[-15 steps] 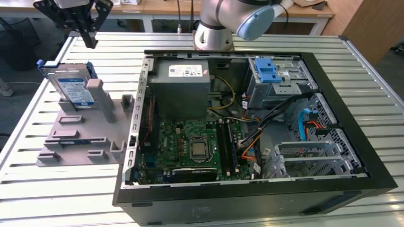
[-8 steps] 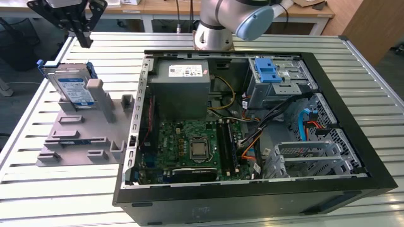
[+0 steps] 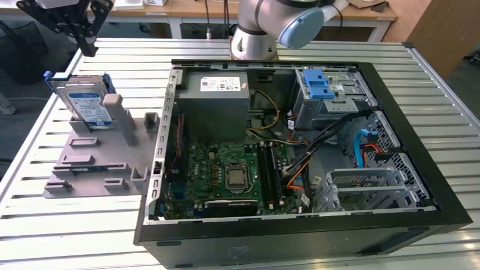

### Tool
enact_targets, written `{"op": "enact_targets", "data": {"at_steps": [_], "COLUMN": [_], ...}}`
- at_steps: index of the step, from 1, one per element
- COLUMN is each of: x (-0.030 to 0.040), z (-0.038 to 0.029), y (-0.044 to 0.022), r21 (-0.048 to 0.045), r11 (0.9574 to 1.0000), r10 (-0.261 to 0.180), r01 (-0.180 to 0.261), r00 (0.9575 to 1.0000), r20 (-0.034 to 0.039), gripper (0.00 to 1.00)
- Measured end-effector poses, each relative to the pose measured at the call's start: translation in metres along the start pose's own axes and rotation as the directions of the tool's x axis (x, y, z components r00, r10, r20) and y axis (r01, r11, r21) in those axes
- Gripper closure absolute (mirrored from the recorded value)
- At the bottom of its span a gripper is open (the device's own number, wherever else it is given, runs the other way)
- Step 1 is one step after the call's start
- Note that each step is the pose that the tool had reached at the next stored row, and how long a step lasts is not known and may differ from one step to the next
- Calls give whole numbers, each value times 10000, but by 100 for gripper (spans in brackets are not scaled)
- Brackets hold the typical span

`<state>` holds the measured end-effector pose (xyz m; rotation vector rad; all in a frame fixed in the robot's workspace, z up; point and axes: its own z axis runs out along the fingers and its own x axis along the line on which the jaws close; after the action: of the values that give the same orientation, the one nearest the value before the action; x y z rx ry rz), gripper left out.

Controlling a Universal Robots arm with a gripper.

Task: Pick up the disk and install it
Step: 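Reach for the disk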

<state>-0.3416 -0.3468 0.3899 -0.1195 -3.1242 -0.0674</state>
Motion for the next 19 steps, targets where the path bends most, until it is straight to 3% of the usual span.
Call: {"op": "enact_targets", "data": {"at_steps": [5,11,19], "x": [138,215,413], "z": [16,42,65], "y": [-11,-24,-44], "r21": [1,7,7], "r11": [10000,9992,9991], "r10": [-33,-411,-423], "r01": [33,411,424], "r00": [10000,9992,9991], "r20": [-2,-19,-17], "gripper": [89,89,89]}}
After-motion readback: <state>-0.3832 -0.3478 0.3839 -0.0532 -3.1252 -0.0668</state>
